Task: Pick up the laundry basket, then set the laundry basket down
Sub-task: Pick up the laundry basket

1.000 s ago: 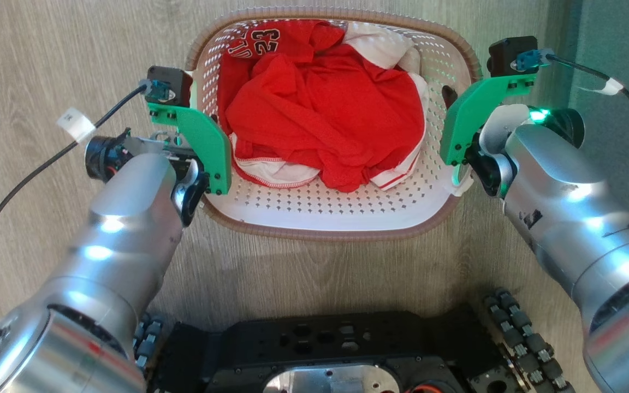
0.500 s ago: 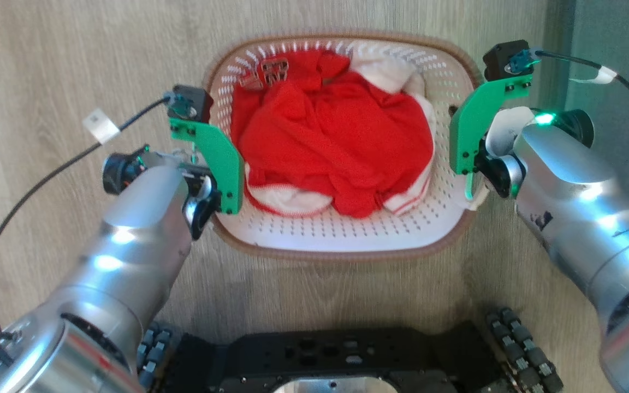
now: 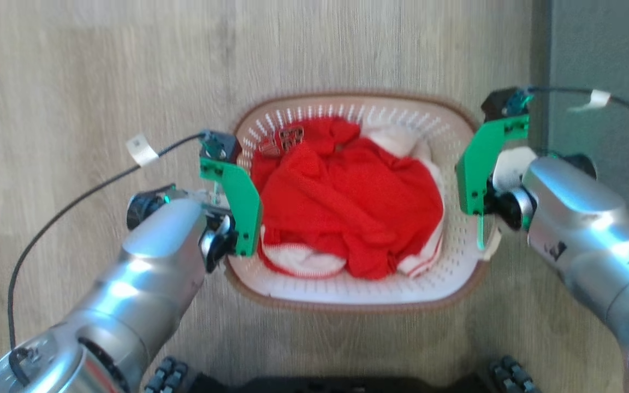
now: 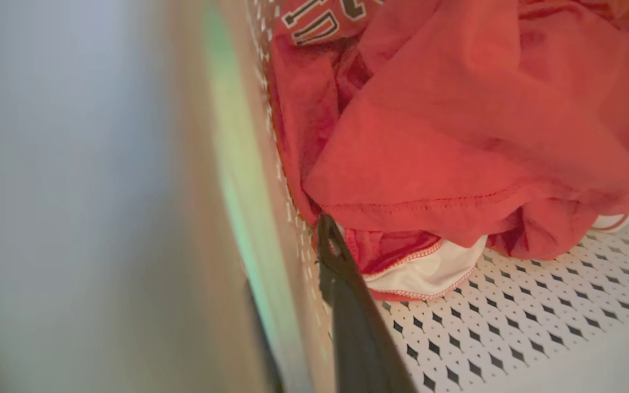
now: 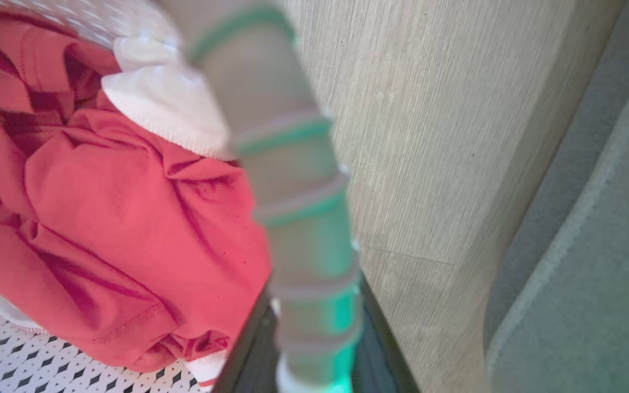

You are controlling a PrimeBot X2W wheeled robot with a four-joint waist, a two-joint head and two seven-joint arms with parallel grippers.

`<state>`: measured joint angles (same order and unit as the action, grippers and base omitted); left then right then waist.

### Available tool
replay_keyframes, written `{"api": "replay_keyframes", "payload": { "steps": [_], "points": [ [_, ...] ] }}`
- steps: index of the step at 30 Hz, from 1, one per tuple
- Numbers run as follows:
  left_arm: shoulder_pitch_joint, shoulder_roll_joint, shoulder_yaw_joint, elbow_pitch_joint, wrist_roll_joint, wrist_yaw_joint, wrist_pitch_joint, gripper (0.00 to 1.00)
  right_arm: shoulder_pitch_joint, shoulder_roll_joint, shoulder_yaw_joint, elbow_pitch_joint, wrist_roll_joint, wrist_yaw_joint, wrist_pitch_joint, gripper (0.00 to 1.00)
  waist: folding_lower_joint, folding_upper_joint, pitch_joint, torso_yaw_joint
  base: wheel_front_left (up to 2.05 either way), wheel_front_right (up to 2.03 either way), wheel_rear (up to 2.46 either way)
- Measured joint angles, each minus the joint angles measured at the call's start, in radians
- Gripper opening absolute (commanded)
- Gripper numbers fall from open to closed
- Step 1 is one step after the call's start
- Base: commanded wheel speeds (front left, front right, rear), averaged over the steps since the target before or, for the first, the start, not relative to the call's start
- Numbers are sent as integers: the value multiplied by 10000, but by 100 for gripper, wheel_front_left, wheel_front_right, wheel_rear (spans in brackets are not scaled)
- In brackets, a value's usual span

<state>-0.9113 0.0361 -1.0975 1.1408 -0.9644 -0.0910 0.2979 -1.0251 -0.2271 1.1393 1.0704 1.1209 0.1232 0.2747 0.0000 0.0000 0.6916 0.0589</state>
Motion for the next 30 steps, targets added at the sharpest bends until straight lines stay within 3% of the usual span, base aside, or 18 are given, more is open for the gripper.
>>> {"api": "replay_keyframes", "payload": {
  "steps": [16, 30],
  "points": [
    [1592, 228, -1193, -408, -1267, -10, 1007, 0, 1468, 29, 895, -213, 1089, -86, 1290, 0, -1, 0, -3187, 139, 0, 0, 0],
    [2721, 936, -1592, -1475, -1035, -27, 1526, 0, 2754, 96, 1162, -466, 1419, -88, 1774, 0, -1, 1, -5487, 347, 0, 0, 0]
  ]
}}
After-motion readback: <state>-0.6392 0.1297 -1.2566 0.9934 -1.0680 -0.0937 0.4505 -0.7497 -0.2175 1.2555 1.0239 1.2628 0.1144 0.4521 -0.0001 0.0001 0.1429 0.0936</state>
